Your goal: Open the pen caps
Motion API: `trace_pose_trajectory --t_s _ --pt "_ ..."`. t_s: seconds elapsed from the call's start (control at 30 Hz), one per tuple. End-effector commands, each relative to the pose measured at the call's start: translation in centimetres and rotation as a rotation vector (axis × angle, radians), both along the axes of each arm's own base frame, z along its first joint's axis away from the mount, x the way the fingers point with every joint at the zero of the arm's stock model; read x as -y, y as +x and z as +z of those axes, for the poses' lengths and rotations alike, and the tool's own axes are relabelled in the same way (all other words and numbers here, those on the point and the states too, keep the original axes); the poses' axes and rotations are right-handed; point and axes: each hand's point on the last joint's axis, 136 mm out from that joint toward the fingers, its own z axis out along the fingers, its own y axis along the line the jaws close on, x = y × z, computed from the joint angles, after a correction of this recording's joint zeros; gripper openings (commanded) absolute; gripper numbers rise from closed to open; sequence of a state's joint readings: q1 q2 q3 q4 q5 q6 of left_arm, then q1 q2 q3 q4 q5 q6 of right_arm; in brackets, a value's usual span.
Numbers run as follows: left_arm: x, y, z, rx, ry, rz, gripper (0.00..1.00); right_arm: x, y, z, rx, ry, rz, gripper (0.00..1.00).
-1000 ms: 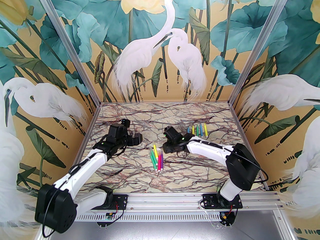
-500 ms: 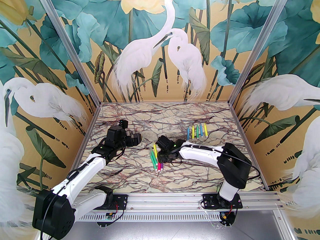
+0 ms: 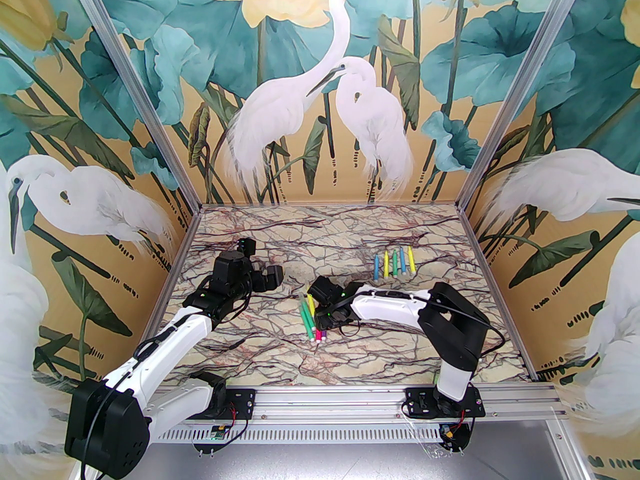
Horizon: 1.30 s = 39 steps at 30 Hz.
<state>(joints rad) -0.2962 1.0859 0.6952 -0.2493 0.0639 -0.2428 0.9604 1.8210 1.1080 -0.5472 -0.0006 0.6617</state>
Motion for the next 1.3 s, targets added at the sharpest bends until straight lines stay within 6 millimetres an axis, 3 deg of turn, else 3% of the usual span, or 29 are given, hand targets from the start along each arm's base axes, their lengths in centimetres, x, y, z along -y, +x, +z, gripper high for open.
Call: trace_pose_trajectory --t_s 0.0,0.33,0.6,0.9,1.07,1.27 --pt "-0.6 0.1 -0.3 0.010 0.017 0.023 0.99 0.3 0.4 -0.2 0.009 -0.034 -0.016 0.41" --pt "-0.5 0.2 -0.3 0.009 0.018 0.020 0.99 2.5 1.1 -0.7 0.032 -0.199 -0.012 0.33" --pt "-0.4 0.3 -0.3 0.008 0.008 0.015 0.99 2.1 1.0 -1.6 0.009 -0.204 0.007 0.29" --pt "0.4 0.5 -0.5 -0.011 -0.017 -0.013 0.98 1.8 0.8 -2.8 -0.049 -0.125 -0.023 0.17" --pt "1.4 0.7 -0.6 -0.024 -0.044 -0.058 0.98 2.3 1.9 -1.3 -0.015 -0.061 -0.041 0.10" --pt "3.6 0.8 -0.1 -0.032 -0.115 -0.159 0.97 1.7 4.6 4.2 0.142 0.119 -0.031 0.01"
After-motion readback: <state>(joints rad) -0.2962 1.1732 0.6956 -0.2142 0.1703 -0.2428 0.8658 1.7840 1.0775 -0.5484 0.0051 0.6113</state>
